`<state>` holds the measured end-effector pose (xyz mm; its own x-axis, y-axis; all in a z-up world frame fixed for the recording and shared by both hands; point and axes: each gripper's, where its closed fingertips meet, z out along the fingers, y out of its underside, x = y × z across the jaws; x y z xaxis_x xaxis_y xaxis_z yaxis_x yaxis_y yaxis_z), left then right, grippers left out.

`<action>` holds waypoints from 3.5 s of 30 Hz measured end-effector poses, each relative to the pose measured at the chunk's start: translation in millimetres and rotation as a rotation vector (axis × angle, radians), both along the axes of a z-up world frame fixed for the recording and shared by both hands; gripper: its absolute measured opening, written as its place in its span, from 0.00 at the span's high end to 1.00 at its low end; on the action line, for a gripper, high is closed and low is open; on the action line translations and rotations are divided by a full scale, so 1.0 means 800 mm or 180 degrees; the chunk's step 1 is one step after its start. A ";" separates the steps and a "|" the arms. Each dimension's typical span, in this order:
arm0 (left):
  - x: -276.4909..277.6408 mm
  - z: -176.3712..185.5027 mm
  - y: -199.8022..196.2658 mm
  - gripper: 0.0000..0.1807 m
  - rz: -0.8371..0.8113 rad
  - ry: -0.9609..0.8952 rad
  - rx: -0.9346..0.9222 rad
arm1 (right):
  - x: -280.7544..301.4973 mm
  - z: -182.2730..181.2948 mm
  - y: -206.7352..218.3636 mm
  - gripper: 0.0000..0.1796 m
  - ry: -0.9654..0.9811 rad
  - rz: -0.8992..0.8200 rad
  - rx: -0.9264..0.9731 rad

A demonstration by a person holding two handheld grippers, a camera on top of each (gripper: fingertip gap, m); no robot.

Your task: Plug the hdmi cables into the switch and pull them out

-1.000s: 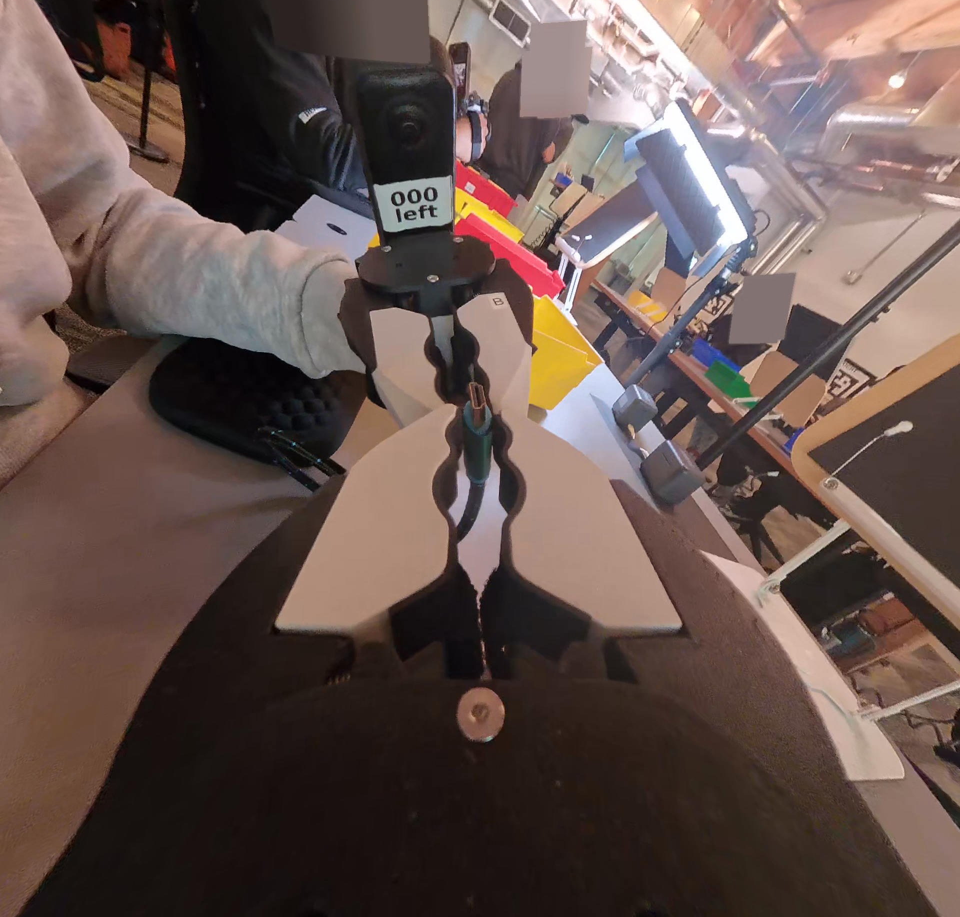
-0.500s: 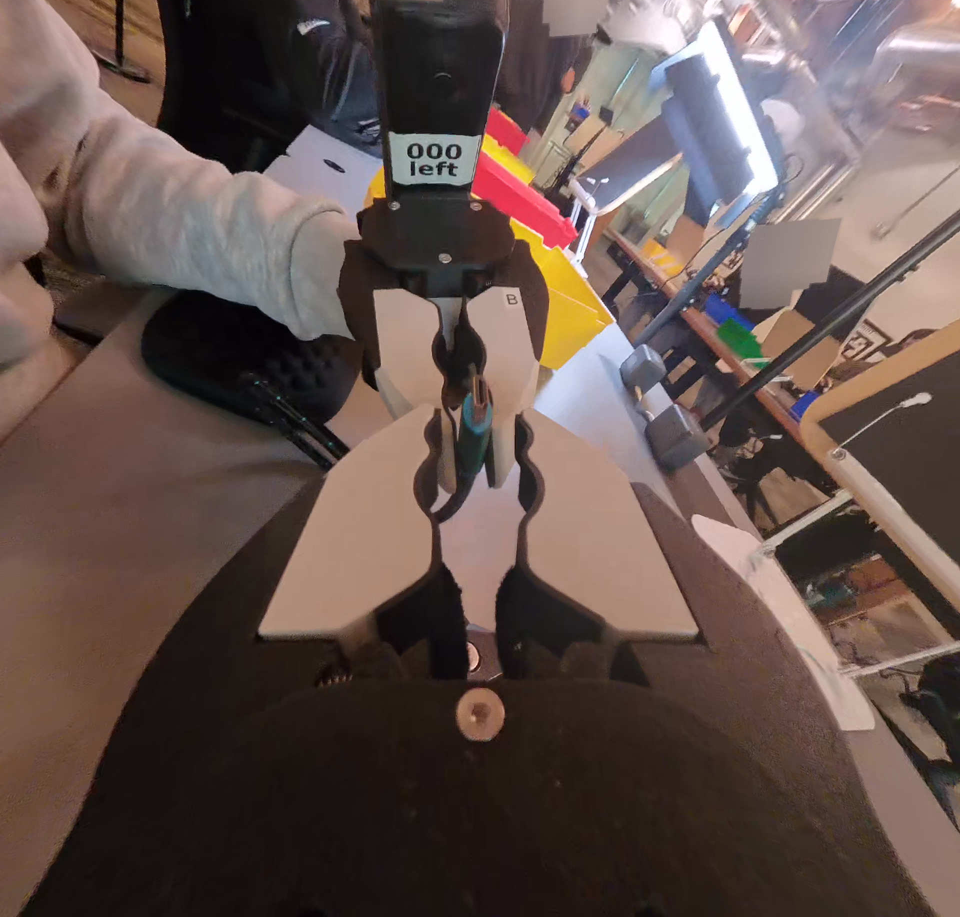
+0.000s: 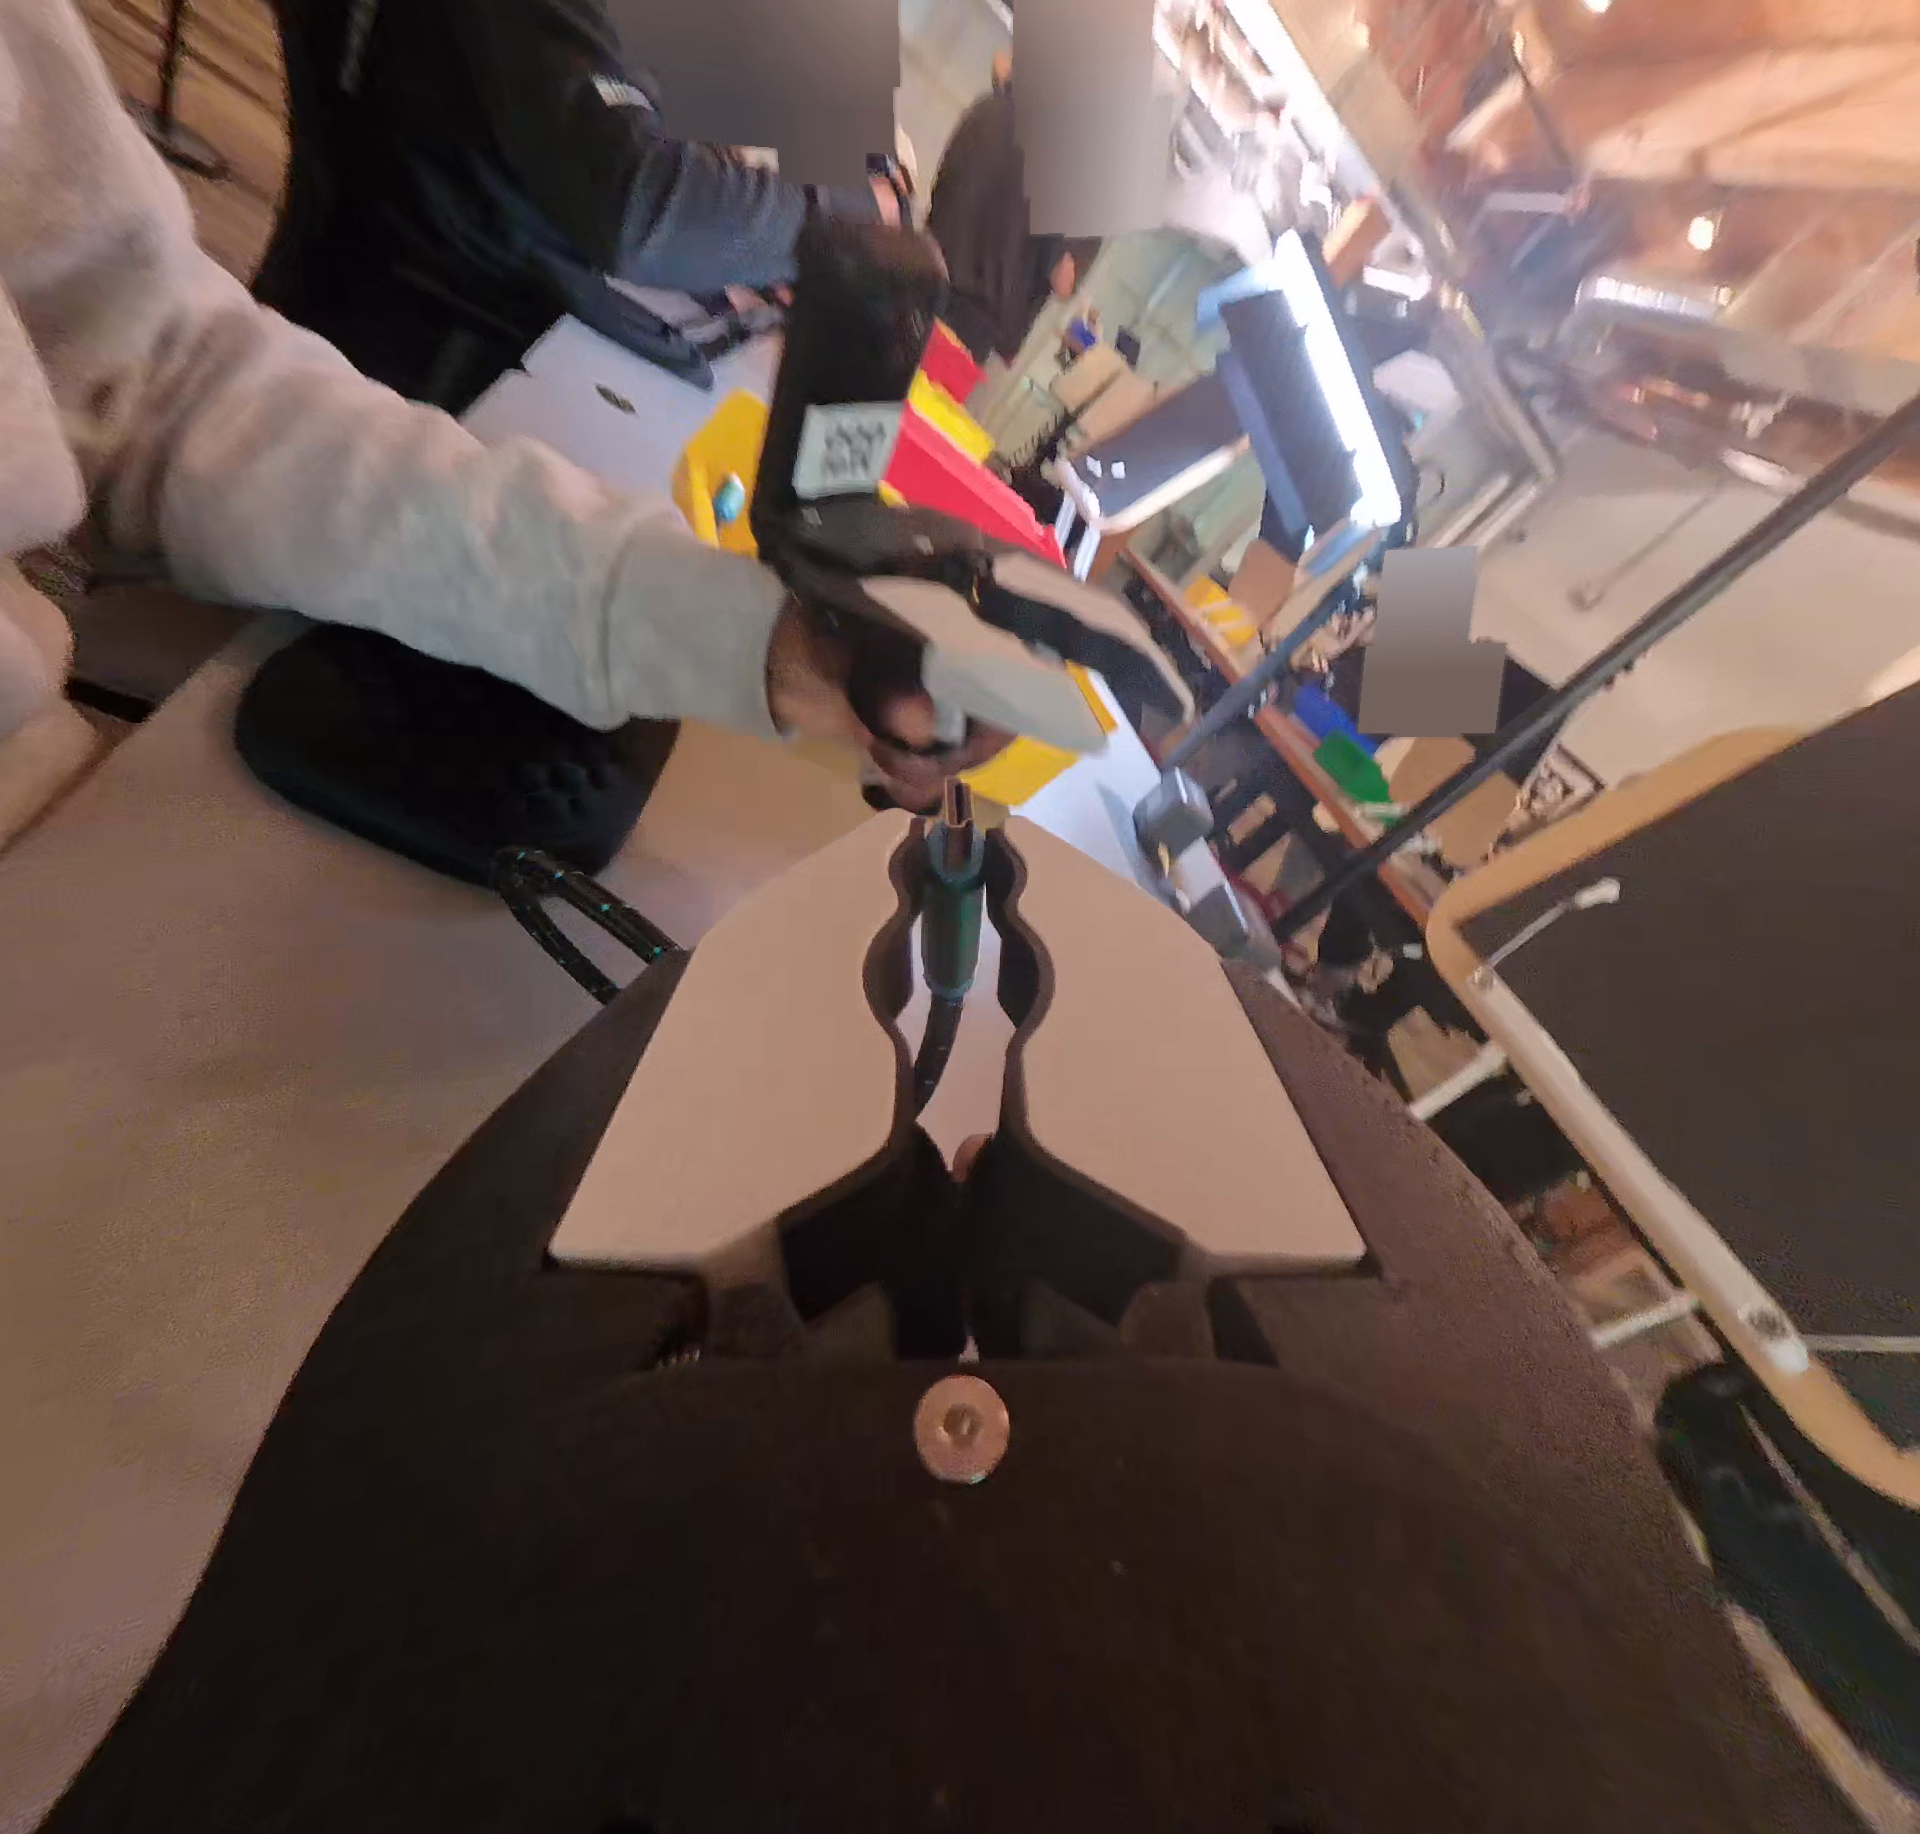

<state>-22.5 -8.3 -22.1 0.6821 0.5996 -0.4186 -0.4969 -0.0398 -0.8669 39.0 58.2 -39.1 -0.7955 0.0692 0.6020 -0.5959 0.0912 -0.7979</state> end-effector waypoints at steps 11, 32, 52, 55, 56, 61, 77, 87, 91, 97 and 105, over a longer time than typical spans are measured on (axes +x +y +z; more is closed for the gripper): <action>-0.016 -0.040 0.068 0.70 0.0497 0.0810 -0.0711 | 0.036 0.153 0.015 0.94 -0.1565 0.1231 -0.1779; 0.039 0.010 0.046 0.96 -0.1017 -0.0554 0.0440 | -0.056 0.036 -0.019 0.72 -0.2754 0.0346 -0.0817; 0.071 -0.014 0.060 0.97 -0.1967 -0.1202 0.0217 | -0.011 0.000 -0.016 0.89 -0.1534 0.0597 -0.0151; 0.071 -0.014 0.060 0.94 -0.1938 -0.1189 0.0225 | -0.008 0.002 -0.016 0.89 -0.1346 0.0574 -0.0196; 0.070 -0.015 0.062 0.90 -0.1909 -0.1184 0.0191 | -0.007 0.004 -0.017 0.89 -0.1315 0.0570 -0.0222; 0.074 -0.020 0.066 0.84 -0.1903 -0.1188 0.0060 | -0.004 0.001 -0.021 0.89 -0.1223 0.0561 -0.0211; 0.074 -0.014 0.062 0.91 -0.1825 -0.1005 0.0091 | -0.007 0.006 -0.017 0.86 -0.1454 0.0634 -0.0323; 0.075 -0.016 0.062 0.89 -0.1804 -0.0970 0.0037 | -0.004 0.006 -0.018 0.92 -0.1561 0.0697 -0.0306; 0.075 -0.018 0.064 0.88 -0.1760 -0.0953 0.0001 | -0.003 0.004 -0.017 0.92 -0.1471 0.0675 -0.0249; 0.075 -0.020 0.066 0.88 -0.1758 -0.0984 -0.0018 | -0.003 0.000 -0.020 0.92 -0.1430 0.0669 -0.0217; 0.073 -0.023 0.069 0.88 -0.1736 -0.1031 -0.0032 | -0.004 -0.004 -0.022 0.92 -0.1417 0.0648 -0.0182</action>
<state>36.2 46.9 -40.9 0.9814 0.1273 -0.1434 -0.1605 0.1362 -0.9776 36.1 40.5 -42.2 -0.9755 -0.0912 0.2002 -0.1970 -0.0431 -0.9795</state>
